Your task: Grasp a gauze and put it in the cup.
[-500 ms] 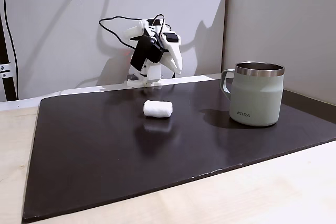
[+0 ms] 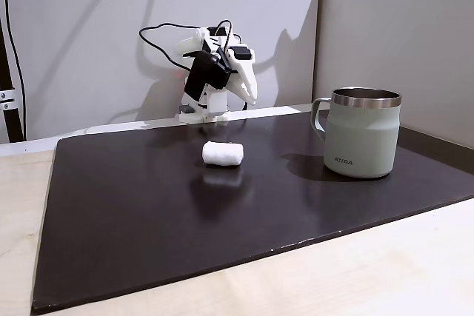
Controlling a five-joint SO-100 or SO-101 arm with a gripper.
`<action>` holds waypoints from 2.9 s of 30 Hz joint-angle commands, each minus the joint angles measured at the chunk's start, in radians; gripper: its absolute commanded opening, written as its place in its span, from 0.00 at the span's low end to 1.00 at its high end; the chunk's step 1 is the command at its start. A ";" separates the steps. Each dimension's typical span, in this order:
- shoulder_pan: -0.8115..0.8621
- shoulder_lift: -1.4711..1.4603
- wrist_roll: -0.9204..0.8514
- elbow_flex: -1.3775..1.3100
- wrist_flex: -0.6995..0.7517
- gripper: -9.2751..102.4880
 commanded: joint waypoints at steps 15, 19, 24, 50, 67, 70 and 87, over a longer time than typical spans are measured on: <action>0.057 -0.011 0.032 -0.114 0.089 0.08; 0.063 -0.158 0.077 -0.213 0.075 0.09; 0.091 -0.517 0.210 -0.443 0.060 0.11; 0.298 -1.434 0.344 -1.157 0.304 0.29; 0.322 -1.807 0.321 -1.425 0.359 0.30; 0.330 -1.859 0.313 -1.466 0.368 0.30; 0.347 -1.971 0.324 -1.559 0.380 0.20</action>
